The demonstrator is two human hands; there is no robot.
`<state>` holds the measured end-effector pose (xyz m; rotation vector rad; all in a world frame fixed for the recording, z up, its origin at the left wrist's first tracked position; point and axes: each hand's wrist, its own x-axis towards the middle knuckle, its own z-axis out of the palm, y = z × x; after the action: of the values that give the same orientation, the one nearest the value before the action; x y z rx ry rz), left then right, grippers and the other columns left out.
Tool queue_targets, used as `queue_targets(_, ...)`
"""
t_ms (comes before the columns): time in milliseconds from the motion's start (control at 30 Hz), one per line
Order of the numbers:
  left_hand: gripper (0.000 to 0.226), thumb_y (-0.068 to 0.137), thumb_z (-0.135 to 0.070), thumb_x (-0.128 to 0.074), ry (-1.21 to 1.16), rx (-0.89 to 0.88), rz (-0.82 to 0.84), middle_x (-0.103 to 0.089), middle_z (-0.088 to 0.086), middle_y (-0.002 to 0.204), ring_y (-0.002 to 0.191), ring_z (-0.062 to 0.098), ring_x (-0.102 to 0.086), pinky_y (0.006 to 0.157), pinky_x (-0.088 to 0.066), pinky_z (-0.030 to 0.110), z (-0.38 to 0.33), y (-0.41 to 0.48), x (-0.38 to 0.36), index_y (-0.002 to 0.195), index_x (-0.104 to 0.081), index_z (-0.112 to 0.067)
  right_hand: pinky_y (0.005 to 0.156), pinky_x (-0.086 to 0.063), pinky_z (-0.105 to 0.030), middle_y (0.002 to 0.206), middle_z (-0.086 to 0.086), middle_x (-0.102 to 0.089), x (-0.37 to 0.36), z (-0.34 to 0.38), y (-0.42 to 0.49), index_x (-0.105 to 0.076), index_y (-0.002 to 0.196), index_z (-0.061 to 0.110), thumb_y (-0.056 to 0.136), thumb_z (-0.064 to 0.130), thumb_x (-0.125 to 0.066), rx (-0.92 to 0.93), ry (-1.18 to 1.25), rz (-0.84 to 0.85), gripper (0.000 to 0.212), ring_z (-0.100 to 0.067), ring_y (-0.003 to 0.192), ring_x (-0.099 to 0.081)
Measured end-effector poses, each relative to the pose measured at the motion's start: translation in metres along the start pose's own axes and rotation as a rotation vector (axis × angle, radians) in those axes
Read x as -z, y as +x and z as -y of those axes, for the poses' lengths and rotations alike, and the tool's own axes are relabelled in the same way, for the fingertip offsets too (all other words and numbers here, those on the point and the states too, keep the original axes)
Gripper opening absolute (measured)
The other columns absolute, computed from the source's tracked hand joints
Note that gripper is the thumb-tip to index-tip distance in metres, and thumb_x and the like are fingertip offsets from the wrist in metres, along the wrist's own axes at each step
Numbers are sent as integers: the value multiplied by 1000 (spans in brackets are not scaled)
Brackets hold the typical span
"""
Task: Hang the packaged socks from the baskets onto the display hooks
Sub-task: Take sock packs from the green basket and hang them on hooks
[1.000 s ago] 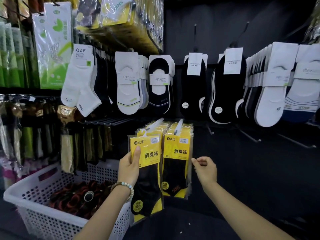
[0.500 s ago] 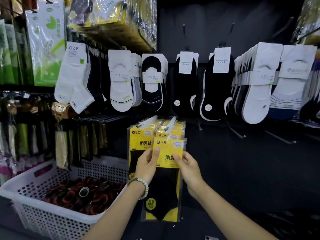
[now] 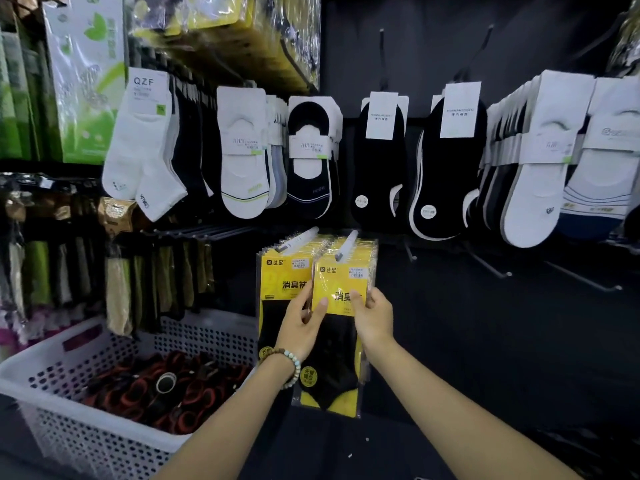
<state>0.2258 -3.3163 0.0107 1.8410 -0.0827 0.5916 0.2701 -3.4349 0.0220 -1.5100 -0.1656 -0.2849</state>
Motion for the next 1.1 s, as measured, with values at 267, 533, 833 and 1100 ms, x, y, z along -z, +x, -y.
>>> queue_targets(267, 63, 89, -49, -47, 69, 25, 12, -29, -5, 141, 124, 16, -42, 94, -40, 30, 29, 14, -8, 144, -17, -41, 84, -54, -31, 93, -5, -71, 17, -25, 6, -67, 96, 8, 86, 26, -69, -144, -18, -30, 20, -17, 89, -66)
queue_targets(533, 58, 93, -38, -48, 129, 160, 54, -36, -3, 142, 121, 10, -39, 95, -37, 25, 62, -71, -4, 145, -27, -25, 83, -52, -27, 102, -1, -66, 110, -70, -63, -61, 109, 15, 90, 19, -64, -255, -155, 158, 20, -12, 96, -62)
queue_targets(833, 39, 93, -24, -54, 10, 635, 349, -57, 4, 124, 104, 7, -51, 76, -39, 2, 141, -287, -95, 129, -52, -9, 89, -42, -34, 110, -11, -56, 270, -229, -235, -57, 114, 1, 87, 11, -68, -589, -690, 128, 31, -25, 108, -56)
queue_targets(1100, 35, 93, -43, -47, -5, 845, 621, -56, -9, 116, 108, 7, -50, 88, -34, 16, 169, -404, -175, 120, -57, -24, 52, -47, -25, 67, -7, -61, 303, -272, -316, -60, 77, 10, 102, 14, -36, -1055, -468, 94, 35, -19, 62, -55)
